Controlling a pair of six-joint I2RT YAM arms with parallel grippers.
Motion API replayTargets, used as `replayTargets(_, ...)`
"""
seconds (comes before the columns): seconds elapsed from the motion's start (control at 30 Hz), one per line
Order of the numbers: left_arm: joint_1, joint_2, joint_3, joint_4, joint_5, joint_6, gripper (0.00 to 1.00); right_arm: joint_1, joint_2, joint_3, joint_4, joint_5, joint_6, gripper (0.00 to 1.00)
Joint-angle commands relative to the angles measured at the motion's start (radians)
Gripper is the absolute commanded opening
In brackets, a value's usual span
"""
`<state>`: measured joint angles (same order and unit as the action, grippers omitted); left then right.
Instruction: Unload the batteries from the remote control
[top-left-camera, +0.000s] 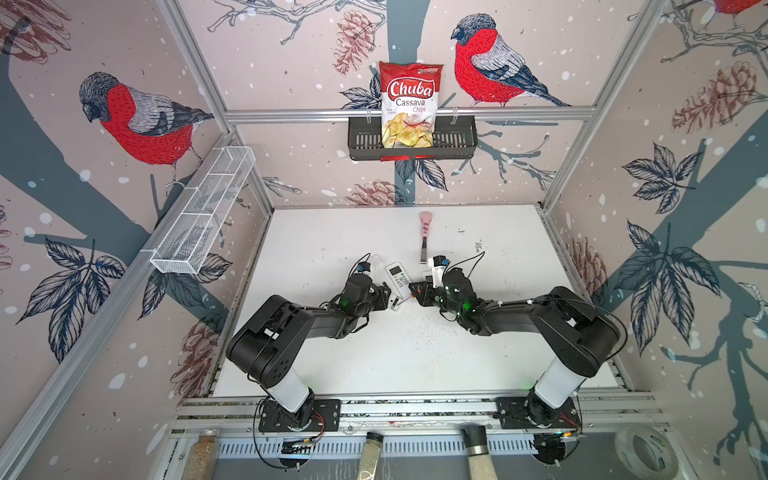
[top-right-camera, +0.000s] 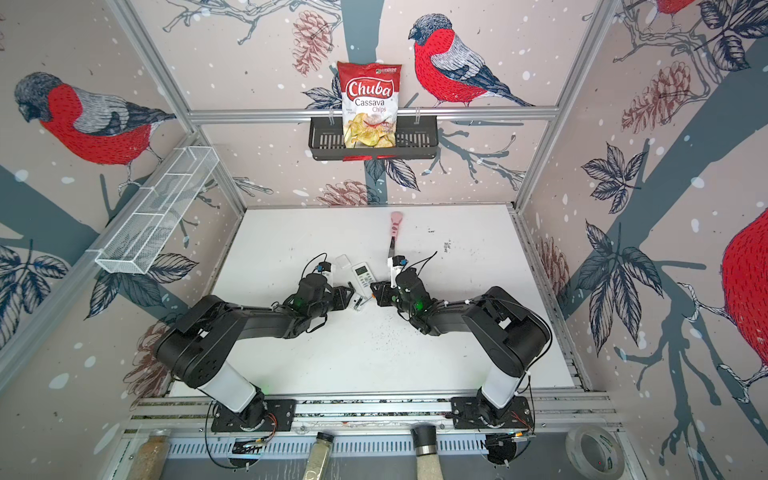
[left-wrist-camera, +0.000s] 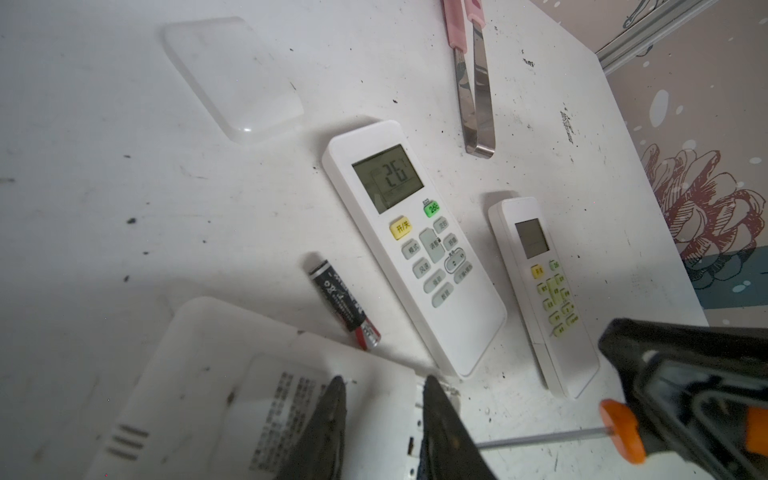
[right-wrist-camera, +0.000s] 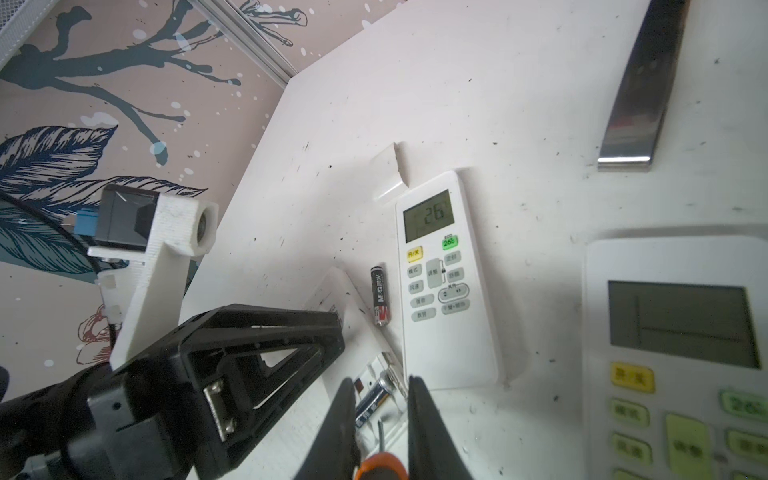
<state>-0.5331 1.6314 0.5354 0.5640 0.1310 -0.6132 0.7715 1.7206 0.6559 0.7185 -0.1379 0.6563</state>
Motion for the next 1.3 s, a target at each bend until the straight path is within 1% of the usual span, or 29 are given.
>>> replayTargets(0.0,0.001,0.002,-0.003,-0.074,0.004,-0.005,0.33,0.0,0.018,0.01,0.058,-0.015,0.014,0.0)
replayTargets(0.37,0.001,0.014,0.003,-0.066,0.015,-0.005,0.33,0.0,0.033,0.057,0.055,-0.022,0.014,0.0)
replayTargets(0.77,0.002,0.002,0.001,-0.079,0.009,0.001,0.33,-0.027,0.059,0.097,0.039,-0.02,0.005,0.0)
replayTargets(1.03,0.008,-0.029,0.022,-0.109,-0.001,0.003,0.33,-0.047,0.022,0.118,0.005,-0.026,-0.006,0.0)
replayTargets(1.07,0.009,-0.04,0.03,-0.119,-0.005,0.006,0.36,-0.05,0.011,0.122,-0.01,-0.026,-0.01,0.0)
replayTargets(1.13,0.01,-0.062,0.049,-0.147,-0.017,0.015,0.45,-0.065,-0.016,0.13,-0.047,-0.025,-0.016,0.0)
replayTargets(1.17,0.01,-0.073,0.058,-0.156,-0.021,0.02,0.5,-0.074,-0.028,0.132,-0.063,-0.027,-0.018,0.0)
replayTargets(1.23,0.01,-0.099,0.084,-0.188,-0.034,0.037,0.65,-0.101,-0.057,0.131,-0.09,-0.045,-0.018,0.0)
replayTargets(1.27,0.009,-0.108,0.096,-0.203,-0.039,0.046,0.69,-0.114,-0.071,0.13,-0.102,-0.051,-0.017,0.0)
